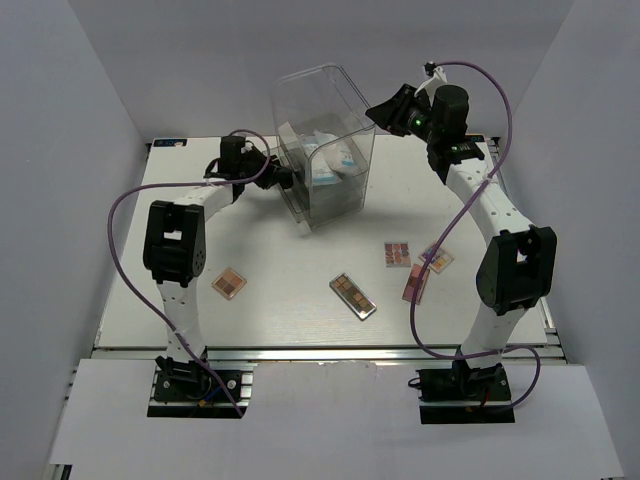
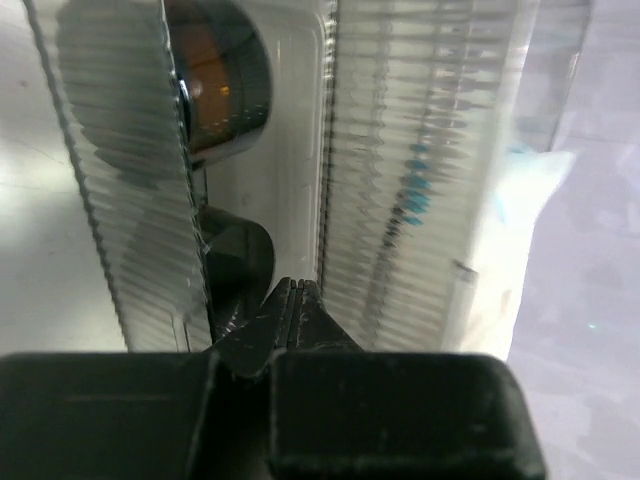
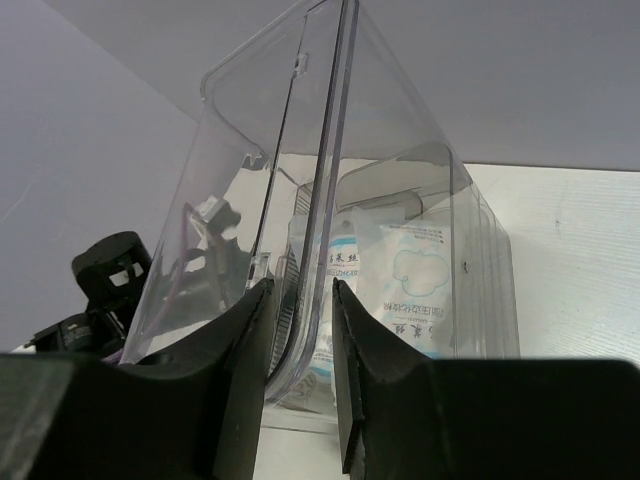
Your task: Organize the makeup
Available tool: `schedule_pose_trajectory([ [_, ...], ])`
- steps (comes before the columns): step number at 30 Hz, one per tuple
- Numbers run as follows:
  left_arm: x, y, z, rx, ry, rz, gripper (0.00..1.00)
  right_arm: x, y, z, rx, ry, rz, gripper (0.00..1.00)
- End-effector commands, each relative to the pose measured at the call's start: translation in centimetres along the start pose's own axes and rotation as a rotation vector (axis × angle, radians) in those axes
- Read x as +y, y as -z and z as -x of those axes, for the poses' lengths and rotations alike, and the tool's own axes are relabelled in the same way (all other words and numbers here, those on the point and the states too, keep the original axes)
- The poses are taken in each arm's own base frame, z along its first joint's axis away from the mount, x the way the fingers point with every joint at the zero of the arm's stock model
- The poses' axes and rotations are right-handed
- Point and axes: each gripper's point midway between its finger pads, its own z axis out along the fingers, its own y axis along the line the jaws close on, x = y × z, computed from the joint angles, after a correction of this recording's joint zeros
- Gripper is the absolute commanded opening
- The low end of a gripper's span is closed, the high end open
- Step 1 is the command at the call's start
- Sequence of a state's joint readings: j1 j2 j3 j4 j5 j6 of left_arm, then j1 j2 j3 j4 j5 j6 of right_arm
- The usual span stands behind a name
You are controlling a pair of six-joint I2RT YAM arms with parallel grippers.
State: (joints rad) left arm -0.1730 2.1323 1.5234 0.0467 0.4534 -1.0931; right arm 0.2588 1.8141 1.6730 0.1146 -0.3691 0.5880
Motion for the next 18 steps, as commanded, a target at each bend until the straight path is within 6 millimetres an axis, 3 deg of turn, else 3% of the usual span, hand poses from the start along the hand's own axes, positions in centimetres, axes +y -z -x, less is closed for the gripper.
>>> schedule_pose_trajectory([
  [1, -7.5, 5.2, 3.8, -0.148, -0.164, -0.085, 0.02, 1.2, 0.4, -5.2, 0.168, -0.023, 0.045, 0.33],
  [3, -7.9, 7.0, 4.3, -0.186, -0.195, -0.061, 0.04, 1.1, 0.4, -5.3, 0.171, -0.026, 0.044, 0.33],
  [7, -6.3, 9.5, 4.9, -0.256, -0.206, 0.029, 0.06, 1.0, 0.4, -5.4, 0.172, -0.024, 0.039, 0.33],
  [9, -4.5, 10.1, 4.6, -0.260, -0.197, 0.087, 0.05, 1.0, 0.4, -5.5, 0.173, -0.024, 0.039, 0.33],
  [13, 0.3, 9.7, 3.4, -0.212, -0.145, 0.230, 0.00, 1.0, 0.5, -5.4, 0.173, -0.020, 0.038, 0.32],
  [18, 3.3, 8.7, 2.7, -0.168, -0.122, 0.322, 0.00, 1.1, 0.6, -5.5, 0.175, -0.013, 0.040, 0.32],
])
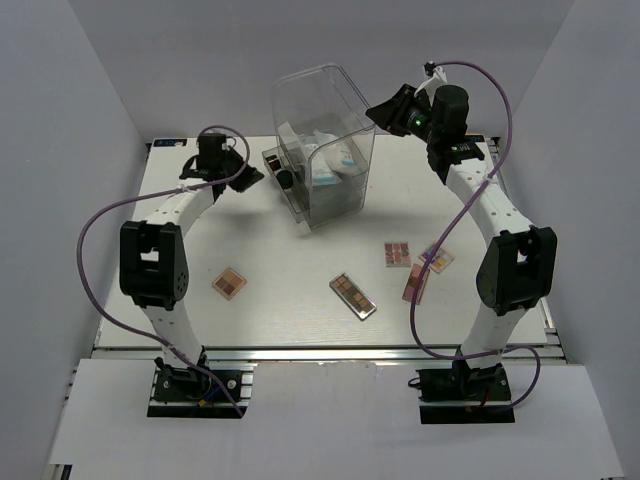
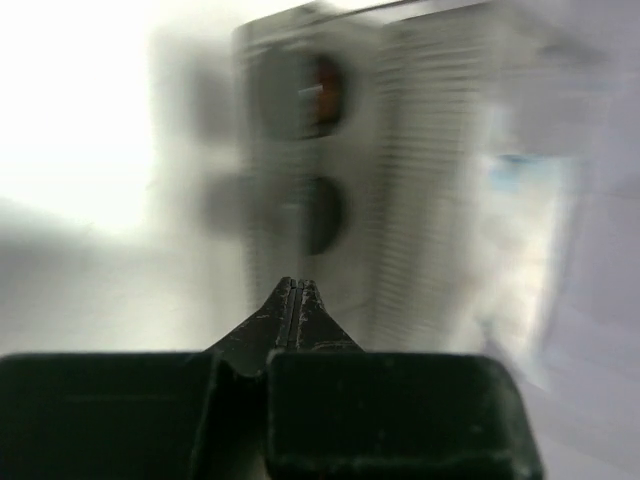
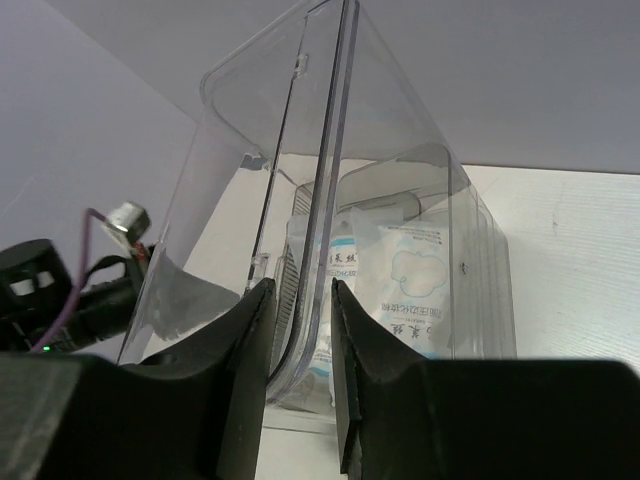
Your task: Organize the makeup
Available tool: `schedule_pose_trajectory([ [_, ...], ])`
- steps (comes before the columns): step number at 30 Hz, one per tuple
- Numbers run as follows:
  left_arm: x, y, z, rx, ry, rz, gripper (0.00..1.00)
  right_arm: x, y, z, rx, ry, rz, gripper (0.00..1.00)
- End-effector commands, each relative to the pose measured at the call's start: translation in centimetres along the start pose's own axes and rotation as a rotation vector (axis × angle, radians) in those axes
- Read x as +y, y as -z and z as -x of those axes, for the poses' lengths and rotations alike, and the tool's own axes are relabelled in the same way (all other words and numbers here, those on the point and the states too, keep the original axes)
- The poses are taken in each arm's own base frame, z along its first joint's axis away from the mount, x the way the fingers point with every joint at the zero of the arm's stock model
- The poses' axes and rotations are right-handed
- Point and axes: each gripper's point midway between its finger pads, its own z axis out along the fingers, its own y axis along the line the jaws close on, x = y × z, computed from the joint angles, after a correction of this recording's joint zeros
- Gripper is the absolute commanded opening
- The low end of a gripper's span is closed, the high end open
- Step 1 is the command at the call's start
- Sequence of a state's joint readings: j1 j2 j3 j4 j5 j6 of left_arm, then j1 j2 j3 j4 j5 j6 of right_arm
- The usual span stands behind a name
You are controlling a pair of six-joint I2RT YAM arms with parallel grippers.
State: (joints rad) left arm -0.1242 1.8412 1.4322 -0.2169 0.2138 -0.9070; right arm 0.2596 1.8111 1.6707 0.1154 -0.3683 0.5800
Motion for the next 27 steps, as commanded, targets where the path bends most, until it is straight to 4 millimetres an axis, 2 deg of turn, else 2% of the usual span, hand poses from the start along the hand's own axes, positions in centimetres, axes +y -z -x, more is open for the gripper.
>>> schedule_pose_trajectory([
  [1, 3.9, -0.7, -1.8, 0.058, -0.002, 0.138, 0.00, 1.0, 0.5, -5.5, 0.177, -0.025, 0.039, 0.32],
  [2, 4.5, -1.2, -2.0, 0.069, -0.004, 0.157, 0.00, 1.0, 0.6, -5.5, 0.177, -0.025, 0.039, 0.32],
  [5, 4.7, -2.1, -2.4, 0.103, -0.010, 0.162, 0.00, 1.0, 0.6, -5.5, 0.176, -0.026, 0.040, 0.31],
  [7, 3.7, -2.9, -2.7, 0.139, -0.011, 0.114, 0.00, 1.1, 0.6, -5.5, 0.177, -0.022, 0.043, 0.31],
  [8, 3.9, -3.7, -3.4, 0.166, -0.016, 0.113, 0.00, 1.0, 0.6, -5.6, 0.178, -0.021, 0.043, 0.31],
  [9, 3.5, -4.0, -4.0, 0.196, -0.021, 0.092, 0.00, 1.0, 0.5, -5.6, 0.179, -0.020, 0.042, 0.30],
  [10, 2.3, -4.4, -3.6, 0.196, -0.033, 0.064, 0.00, 0.9, 0.6, -5.6, 0.178, -0.020, 0.041, 0.30],
  [12, 2.0, -5.7, -4.9, 0.240, -0.041, 0.051, 0.00, 1.0, 0.5, -5.7, 0.180, -0.019, 0.044, 0.30],
  [13, 0.7, -5.9, -4.9, 0.250, -0.048, 0.011, 0.00, 0.9, 0.5, -5.7, 0.181, -0.019, 0.043, 0.30],
  [15, -0.3, -6.9, -5.7, 0.269, -0.054, -0.022, 0.00, 1.0, 0.5, -5.7, 0.181, -0.021, 0.043, 0.30],
  [17, -1.9, -7.1, -5.9, 0.279, -0.053, -0.073, 0.00, 1.0, 0.5, -5.8, 0.182, -0.021, 0.042, 0.30],
  [20, -2.9, -7.9, -6.7, 0.301, -0.040, -0.109, 0.00, 0.9, 0.5, -5.9, 0.184, -0.024, 0.040, 0.30],
  [27, -3.1, -8.5, -7.6, 0.318, -0.002, -0.143, 0.00, 0.9, 0.5, -6.2, 0.190, -0.027, 0.044, 0.29],
])
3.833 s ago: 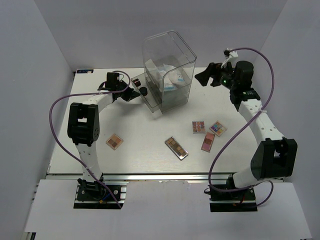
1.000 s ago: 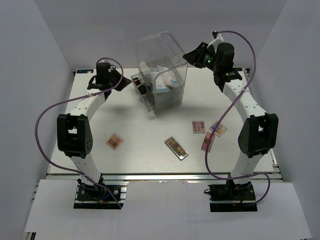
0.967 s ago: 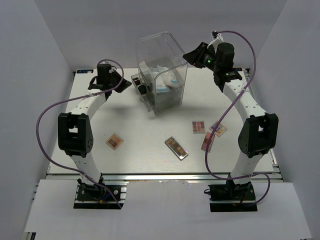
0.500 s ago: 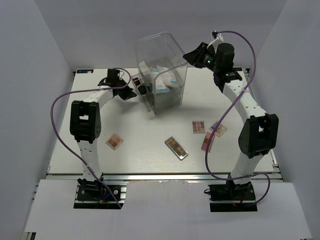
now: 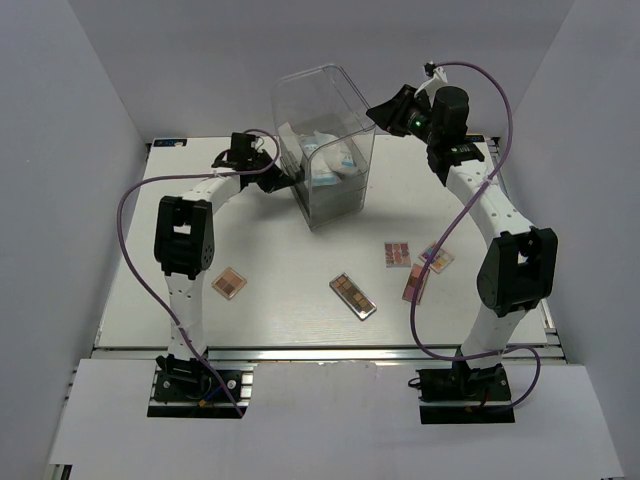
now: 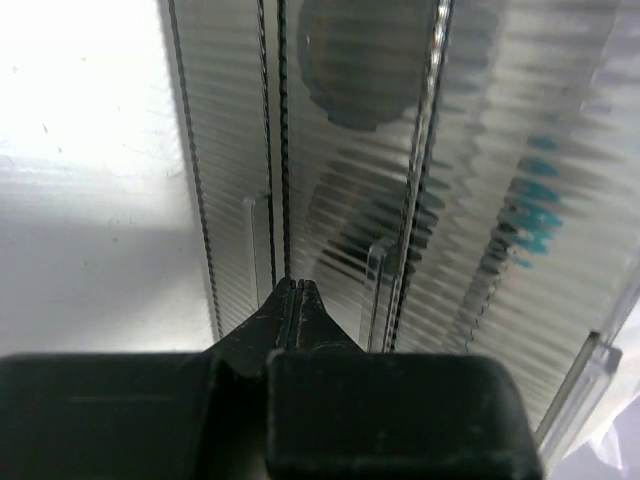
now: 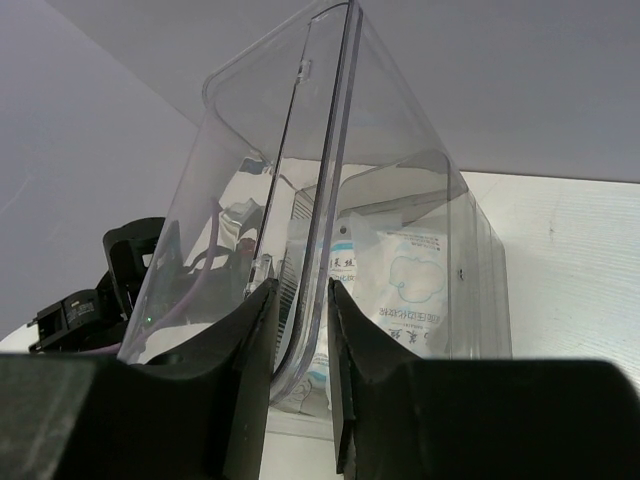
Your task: Organize the makeup
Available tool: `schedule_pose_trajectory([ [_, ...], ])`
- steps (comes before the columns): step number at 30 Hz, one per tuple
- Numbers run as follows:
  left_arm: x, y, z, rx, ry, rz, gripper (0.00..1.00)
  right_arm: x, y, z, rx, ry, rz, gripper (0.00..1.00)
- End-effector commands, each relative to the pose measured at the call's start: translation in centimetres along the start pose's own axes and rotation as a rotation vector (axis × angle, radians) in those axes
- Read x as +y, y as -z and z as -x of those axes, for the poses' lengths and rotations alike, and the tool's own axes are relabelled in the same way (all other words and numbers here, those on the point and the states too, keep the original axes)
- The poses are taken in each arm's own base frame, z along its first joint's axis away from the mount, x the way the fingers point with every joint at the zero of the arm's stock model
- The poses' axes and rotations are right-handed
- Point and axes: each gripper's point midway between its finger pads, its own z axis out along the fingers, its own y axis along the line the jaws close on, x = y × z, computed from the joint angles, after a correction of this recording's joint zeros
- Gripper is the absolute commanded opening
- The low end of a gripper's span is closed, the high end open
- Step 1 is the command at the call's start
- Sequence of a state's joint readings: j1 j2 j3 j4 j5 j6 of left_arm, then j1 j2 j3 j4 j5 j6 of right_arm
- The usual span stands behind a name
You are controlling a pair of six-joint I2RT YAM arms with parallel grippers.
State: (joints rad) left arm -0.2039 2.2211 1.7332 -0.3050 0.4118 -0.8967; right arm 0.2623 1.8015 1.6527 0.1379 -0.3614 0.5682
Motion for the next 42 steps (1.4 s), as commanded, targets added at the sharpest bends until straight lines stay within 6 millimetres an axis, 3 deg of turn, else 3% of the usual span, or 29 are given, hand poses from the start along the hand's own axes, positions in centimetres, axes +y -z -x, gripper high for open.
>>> schedule_pose_trajectory([
  [1, -3.5, 0.3, 0.0, 0.006, -0.012, -0.125, 0.00, 0.8, 0.5, -6.3, 0.203, -0.047, 0.038, 0.29],
  [4, -3.5, 0.4, 0.0, 0.000, -0.002, -0.127, 0.00, 0.8, 0.5, -6.3, 0.203, -0.047, 0.038, 0.29],
  [7, -2.1, 1.3, 0.7, -0.068, 0.004, -0.052, 0.00, 0.9, 0.5, -6.2, 0.199, -0.041, 0.039, 0.29],
  [8, -2.5, 2.3, 1.4, -0.105, 0.006, -0.058, 0.07, 1.0, 0.5, -6.1, 0.199, -0.040, 0.039, 0.30],
  [11, -1.4, 2.9, 1.6, -0.138, 0.022, -0.029, 0.21, 0.9, 0.5, -6.1, 0.198, -0.037, 0.038, 0.30],
  [12, -1.1, 2.9, 1.5, -0.133, 0.024, -0.024, 0.35, 0.8, 0.5, -6.3, 0.201, -0.038, 0.035, 0.30],
  [18, -0.3, 1.7, 0.6, -0.087, 0.031, -0.039, 0.46, 0.7, 0.4, -6.4, 0.203, -0.041, 0.033, 0.30],
  [30, 1.7, -0.9, -1.9, 0.007, 0.056, -0.107, 0.45, 0.9, 0.4, -6.2, 0.203, -0.046, 0.040, 0.30],
  [34, 1.1, -1.2, -2.1, -0.007, 0.056, -0.198, 0.44, 0.9, 0.4, -6.3, 0.204, -0.049, 0.041, 0.30],
  [42, 1.7, -2.1, -3.0, 0.016, 0.084, -0.272, 0.35, 1.0, 0.6, -6.4, 0.207, -0.052, 0.041, 0.30],
])
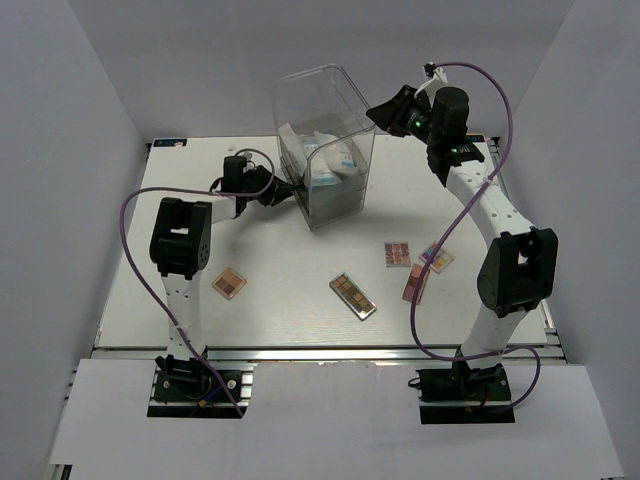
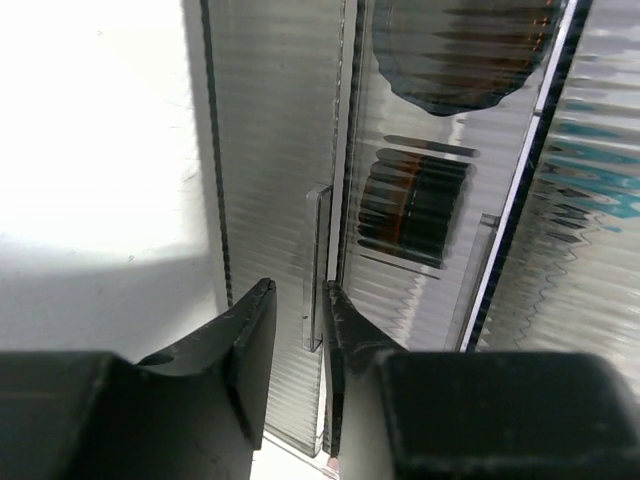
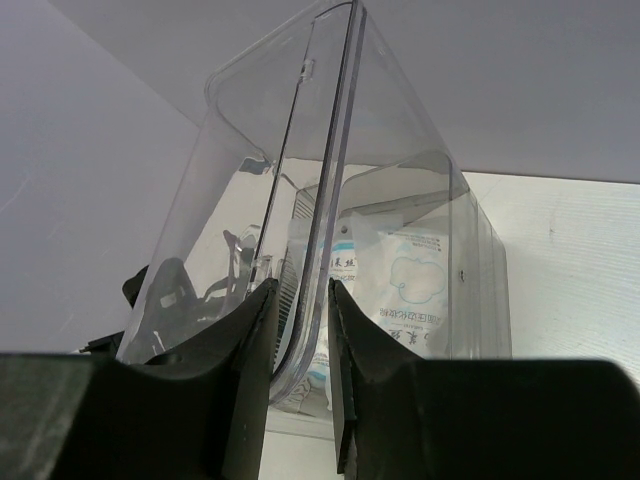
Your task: Organize the makeup
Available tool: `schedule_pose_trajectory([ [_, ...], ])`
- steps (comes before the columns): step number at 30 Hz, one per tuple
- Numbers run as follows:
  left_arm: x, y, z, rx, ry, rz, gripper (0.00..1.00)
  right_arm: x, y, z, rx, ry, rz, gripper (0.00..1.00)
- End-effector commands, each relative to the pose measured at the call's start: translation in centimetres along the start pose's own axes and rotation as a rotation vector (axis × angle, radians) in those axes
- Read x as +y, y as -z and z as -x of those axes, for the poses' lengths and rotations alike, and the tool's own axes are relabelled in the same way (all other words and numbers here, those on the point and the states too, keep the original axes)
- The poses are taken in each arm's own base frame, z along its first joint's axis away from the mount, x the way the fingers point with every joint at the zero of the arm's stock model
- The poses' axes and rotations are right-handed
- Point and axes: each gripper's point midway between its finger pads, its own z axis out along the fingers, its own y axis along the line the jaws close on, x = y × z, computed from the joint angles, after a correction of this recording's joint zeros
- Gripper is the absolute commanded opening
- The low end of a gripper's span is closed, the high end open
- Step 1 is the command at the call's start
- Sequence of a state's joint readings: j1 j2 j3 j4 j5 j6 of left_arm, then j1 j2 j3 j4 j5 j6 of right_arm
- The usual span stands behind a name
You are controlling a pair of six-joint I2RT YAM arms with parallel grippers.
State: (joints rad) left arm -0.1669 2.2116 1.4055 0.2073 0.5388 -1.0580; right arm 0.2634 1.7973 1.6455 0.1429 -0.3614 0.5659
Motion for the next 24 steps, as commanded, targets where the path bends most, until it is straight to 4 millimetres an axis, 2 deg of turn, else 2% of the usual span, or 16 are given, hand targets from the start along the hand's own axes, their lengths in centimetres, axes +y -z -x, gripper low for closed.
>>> schedule_pose_trajectory([
  [1, -0.3, -1.1, -1.8, 0.042, 0.001, -0.073, 0.34, 1.0, 0.5, -6.4, 0.207, -0.059, 0.039, 0.30],
  [3, 0.0, -1.1, -2.0, 0.044, 0.007, -0.080, 0.31, 1.0, 0.5, -6.4, 0.208, -0.064, 0.038, 0.29],
  [7, 0.0, -1.2, -2.3, 0.045, 0.031, -0.120, 0.15, 1.2, 0.6, -6.3, 0.204, -0.068, 0.042, 0.30],
  [9, 0.0, -1.1, -2.6, 0.049, 0.045, -0.144, 0.13, 1.1, 0.6, -6.3, 0.204, -0.066, 0.042, 0.30],
  [12, 0.3, -0.7, -3.0, 0.059, 0.062, -0.163, 0.01, 1.1, 0.7, -6.2, 0.203, -0.069, 0.039, 0.30],
  [13, 0.1, -0.5, -2.9, 0.055, 0.069, -0.174, 0.00, 1.2, 0.7, -6.2, 0.204, -0.072, 0.040, 0.29],
  [16, 0.8, 0.9, -2.6, 0.046, 0.075, -0.157, 0.00, 1.0, 0.7, -6.1, 0.195, -0.074, 0.029, 0.30],
  [17, 0.2, 1.6, -2.3, 0.038, 0.061, -0.161, 0.00, 0.8, 0.8, -6.0, 0.194, -0.074, 0.022, 0.30],
  [18, 1.4, 2.3, -2.0, 0.035, 0.067, -0.126, 0.00, 0.7, 0.8, -6.0, 0.193, -0.072, 0.020, 0.30],
  [19, 1.6, 2.9, -1.8, 0.031, 0.062, -0.116, 0.00, 0.5, 0.7, -6.0, 0.192, -0.072, 0.013, 0.30],
  [20, 0.9, 3.9, -1.4, 0.019, 0.045, -0.119, 0.00, 0.4, 0.8, -6.0, 0.190, -0.072, 0.011, 0.30],
  [24, 3.7, 6.6, -0.9, 0.023, 0.014, 0.008, 0.00, -0.1, 0.7, -5.9, 0.186, -0.070, -0.008, 0.29],
])
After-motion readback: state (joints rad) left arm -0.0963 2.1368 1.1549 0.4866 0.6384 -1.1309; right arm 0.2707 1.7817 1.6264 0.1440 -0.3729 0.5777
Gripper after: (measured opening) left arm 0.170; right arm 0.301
